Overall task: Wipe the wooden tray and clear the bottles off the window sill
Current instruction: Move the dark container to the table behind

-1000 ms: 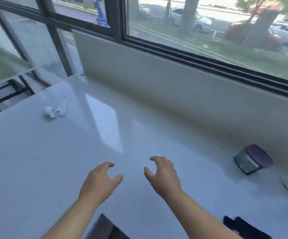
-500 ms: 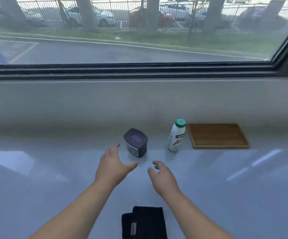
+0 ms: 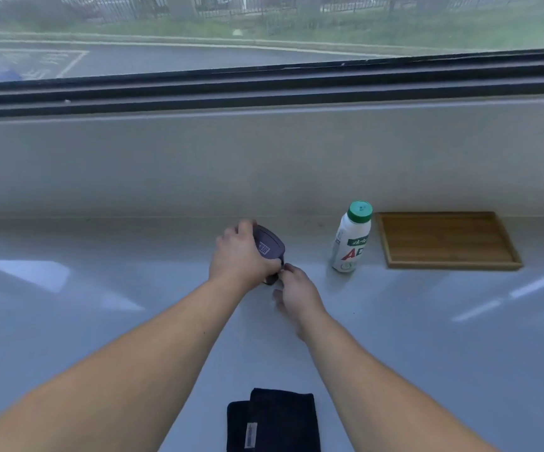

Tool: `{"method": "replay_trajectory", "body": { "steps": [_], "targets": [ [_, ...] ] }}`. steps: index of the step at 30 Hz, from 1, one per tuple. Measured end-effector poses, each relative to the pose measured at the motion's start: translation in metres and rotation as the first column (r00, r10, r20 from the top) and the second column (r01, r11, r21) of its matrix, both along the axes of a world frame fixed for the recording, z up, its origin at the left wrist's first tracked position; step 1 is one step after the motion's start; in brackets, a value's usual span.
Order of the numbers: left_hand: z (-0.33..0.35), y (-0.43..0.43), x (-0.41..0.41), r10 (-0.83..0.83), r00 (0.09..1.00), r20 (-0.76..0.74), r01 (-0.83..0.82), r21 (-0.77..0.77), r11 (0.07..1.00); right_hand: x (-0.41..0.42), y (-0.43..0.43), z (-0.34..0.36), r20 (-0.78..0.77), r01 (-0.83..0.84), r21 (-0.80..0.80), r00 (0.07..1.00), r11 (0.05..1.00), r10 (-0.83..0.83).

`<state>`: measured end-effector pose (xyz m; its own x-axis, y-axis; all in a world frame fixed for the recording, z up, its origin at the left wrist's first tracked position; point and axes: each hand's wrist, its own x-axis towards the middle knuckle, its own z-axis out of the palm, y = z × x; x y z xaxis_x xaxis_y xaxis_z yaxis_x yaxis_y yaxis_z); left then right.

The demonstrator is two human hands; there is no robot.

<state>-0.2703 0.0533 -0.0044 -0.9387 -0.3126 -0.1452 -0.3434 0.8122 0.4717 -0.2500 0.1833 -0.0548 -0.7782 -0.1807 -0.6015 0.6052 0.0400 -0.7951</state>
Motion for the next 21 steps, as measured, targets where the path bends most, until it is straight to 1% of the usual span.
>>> {"method": "replay_trajectory", "body": {
  "steps": [2, 5, 8, 14, 18, 21],
  "targets": [
    [0.0, -0.006, 0.008, 0.014, 0.999, -0.051, -0.013, 0.024, 1.0, 0.002, -0.005, 0.002, -0.026, -0.025, 0.015, 0.999, 1.0, 0.026],
    [0.005, -0.024, 0.029, 0.07, 0.992, -0.1, -0.064, 0.065, 0.996, 0.011, -0.019, 0.004, -0.014, -0.011, 0.02, 1.0, 1.0, 0.011],
    [0.013, -0.055, 0.061, 0.12, 0.985, -0.123, -0.114, 0.055, 0.992, 0.029, -0.051, 0.014, -0.015, -0.043, 0.008, 0.999, 0.999, 0.043],
    [0.036, -0.164, 0.164, 0.25, 0.957, -0.148, -0.256, -0.027, 0.966, 0.102, -0.172, 0.047, -0.029, -0.211, -0.039, 0.977, 0.977, 0.21],
    [0.054, -0.249, 0.251, 0.373, 0.913, -0.166, -0.383, -0.032, 0.923, 0.173, -0.262, 0.063, -0.009, -0.324, -0.076, 0.946, 0.943, 0.324],
    [0.064, -0.325, 0.342, 0.48, 0.861, -0.168, -0.496, -0.072, 0.865, 0.249, -0.346, 0.068, 0.02, -0.449, -0.081, 0.892, 0.89, 0.452]
  ]
}}
